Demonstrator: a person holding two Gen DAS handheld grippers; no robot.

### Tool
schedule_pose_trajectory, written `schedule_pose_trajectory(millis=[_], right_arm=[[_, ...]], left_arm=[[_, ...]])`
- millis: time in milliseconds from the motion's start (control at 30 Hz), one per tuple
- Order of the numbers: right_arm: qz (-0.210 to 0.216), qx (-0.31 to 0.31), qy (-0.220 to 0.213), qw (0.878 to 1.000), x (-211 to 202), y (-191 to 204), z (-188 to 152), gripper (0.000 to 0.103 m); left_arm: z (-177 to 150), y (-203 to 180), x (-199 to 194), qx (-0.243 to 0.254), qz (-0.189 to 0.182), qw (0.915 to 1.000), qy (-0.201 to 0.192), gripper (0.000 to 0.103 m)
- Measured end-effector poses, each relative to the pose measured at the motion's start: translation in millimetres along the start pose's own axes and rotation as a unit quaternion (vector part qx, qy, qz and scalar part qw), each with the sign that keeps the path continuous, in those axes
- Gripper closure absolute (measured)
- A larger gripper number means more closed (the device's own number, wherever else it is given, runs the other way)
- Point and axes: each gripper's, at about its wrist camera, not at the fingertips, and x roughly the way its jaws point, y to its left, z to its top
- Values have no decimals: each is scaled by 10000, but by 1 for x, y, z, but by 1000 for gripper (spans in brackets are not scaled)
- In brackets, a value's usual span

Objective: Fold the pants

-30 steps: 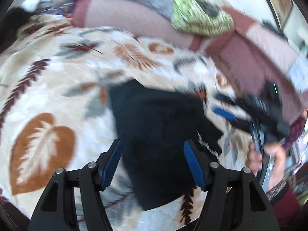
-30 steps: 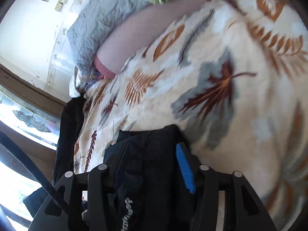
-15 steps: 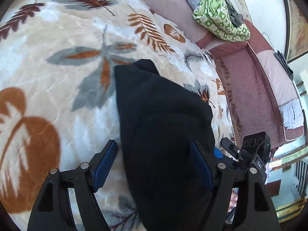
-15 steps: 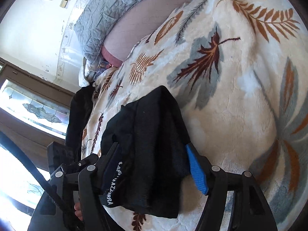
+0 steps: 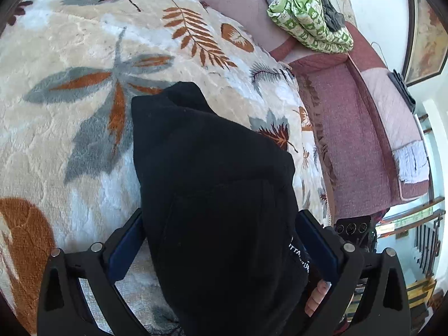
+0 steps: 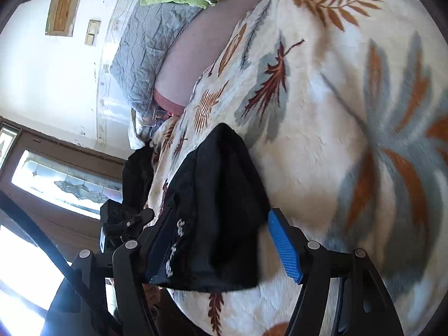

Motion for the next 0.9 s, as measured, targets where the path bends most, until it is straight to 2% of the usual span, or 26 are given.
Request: schedule_pose_trajectory(millis=[100, 167, 200, 233, 300, 333, 367, 400, 533, 633, 767, 900], right_arm=[[-28, -156, 186, 9997, 12, 5, -4, 30], [-18, -302, 310, 9991, 28, 14, 0, 30], [-1, -351, 363, 9987, 38, 18, 3, 30], [-9, -401, 413, 9983, 48, 22, 6, 30], [-63, -493, 462, 9977, 65, 27, 12, 32], [-49, -476, 464, 9978, 69, 28, 14, 44], [-35, -417, 501, 9979, 72, 29, 15, 64], [-62, -423, 510, 9978, 73, 32, 14, 71], [-217, -979, 454, 9939, 61, 60, 1, 73], [-257, -1310, 433, 9901, 54, 81, -1, 73], [-161, -1588, 389, 9864, 54, 108, 9, 74], [-136, -1873, 344, 9816, 65, 135, 25, 74]], left_arm=[[5, -8, 7, 61, 190, 9997, 129, 1], [8, -12, 10, 131, 380, 9990, 173, 13], [8, -15, 12, 219, 588, 9979, 180, 32], [7, -17, 13, 325, 757, 9964, 194, 46], [4, -17, 8, 356, 847, 9957, 110, 53], [1, -17, 4, 331, 861, 9957, 42, 55], [-2, -18, -1, 353, 874, 9955, -23, 56], [-5, -19, -4, 411, 890, 9952, -69, 57], [-14, -36, -16, 784, 1109, 9904, -258, 60], [-10, -42, -31, 812, 1052, 9899, -486, 60], [10, -43, -52, 719, 897, 9904, -765, 61], [39, -44, -63, 755, 1016, 9871, -985, 61]])
